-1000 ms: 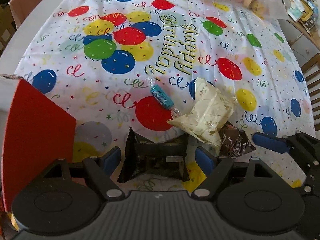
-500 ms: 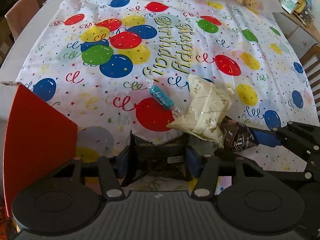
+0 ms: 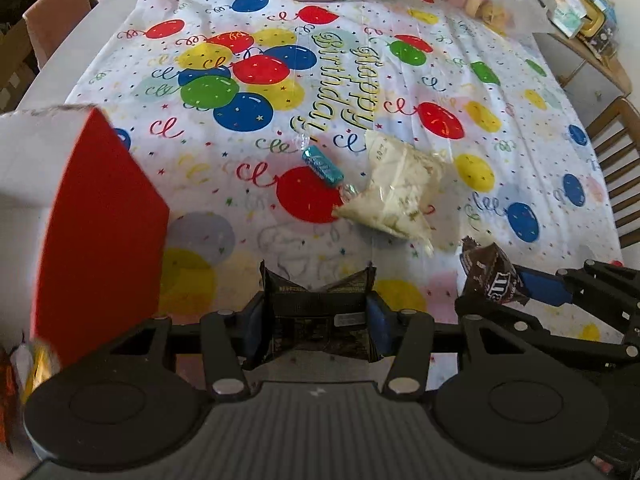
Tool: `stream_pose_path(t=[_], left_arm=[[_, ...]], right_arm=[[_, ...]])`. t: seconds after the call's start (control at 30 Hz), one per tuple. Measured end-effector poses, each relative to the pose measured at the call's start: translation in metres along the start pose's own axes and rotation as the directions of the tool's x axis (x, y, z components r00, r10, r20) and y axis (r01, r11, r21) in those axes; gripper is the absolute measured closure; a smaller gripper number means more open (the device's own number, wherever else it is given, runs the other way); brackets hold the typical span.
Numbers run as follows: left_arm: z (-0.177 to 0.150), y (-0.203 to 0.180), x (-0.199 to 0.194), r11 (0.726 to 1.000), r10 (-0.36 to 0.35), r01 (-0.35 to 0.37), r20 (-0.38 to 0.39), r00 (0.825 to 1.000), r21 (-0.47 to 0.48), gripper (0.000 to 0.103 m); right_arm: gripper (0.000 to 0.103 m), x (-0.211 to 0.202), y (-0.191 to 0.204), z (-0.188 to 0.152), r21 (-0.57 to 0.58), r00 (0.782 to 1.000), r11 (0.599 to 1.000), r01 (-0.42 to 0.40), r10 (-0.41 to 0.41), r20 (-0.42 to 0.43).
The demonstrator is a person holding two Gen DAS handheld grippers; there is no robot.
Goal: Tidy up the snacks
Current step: 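Grasp the dark wrapped bar with left tool while right tool grasps the M&M's pouch, then carry both snacks over the white box and open both tools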
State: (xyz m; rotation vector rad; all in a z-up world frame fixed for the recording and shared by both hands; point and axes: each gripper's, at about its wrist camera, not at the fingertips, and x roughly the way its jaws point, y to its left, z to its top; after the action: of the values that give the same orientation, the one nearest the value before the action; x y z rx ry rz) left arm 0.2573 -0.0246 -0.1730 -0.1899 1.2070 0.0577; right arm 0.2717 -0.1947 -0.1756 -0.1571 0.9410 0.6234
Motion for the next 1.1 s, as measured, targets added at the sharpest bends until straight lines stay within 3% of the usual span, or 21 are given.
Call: stream_pose_path(t=[0.53, 0.8, 1.1], left_arm=[[-0.047, 0.016, -0.094, 0.995, -0.100, 0.097, 0.089, 0.991, 0.034, 0.052], [-0.061, 0.051, -0.144, 0.991, -0.129, 0.124, 0.145, 0.981, 0.042, 0.052], [-0.060, 0.104, -0.195, 0.991, -0.135, 0.126, 0.236, 0.962, 0.051, 0.052]], right_arm=[[0.067, -0.091, 0.052, -0.029, -0.001, 0.999, 1.000, -0.002, 0.002, 0.046], [0.067, -0.122, 0.098, -0.020, -0.018, 0.995, 1.000, -0.017, 0.018, 0.096], [0.067, -0.130, 0.157, 0.003, -0.030, 0.988, 0.998, -0.053, 0.057, 0.142]])
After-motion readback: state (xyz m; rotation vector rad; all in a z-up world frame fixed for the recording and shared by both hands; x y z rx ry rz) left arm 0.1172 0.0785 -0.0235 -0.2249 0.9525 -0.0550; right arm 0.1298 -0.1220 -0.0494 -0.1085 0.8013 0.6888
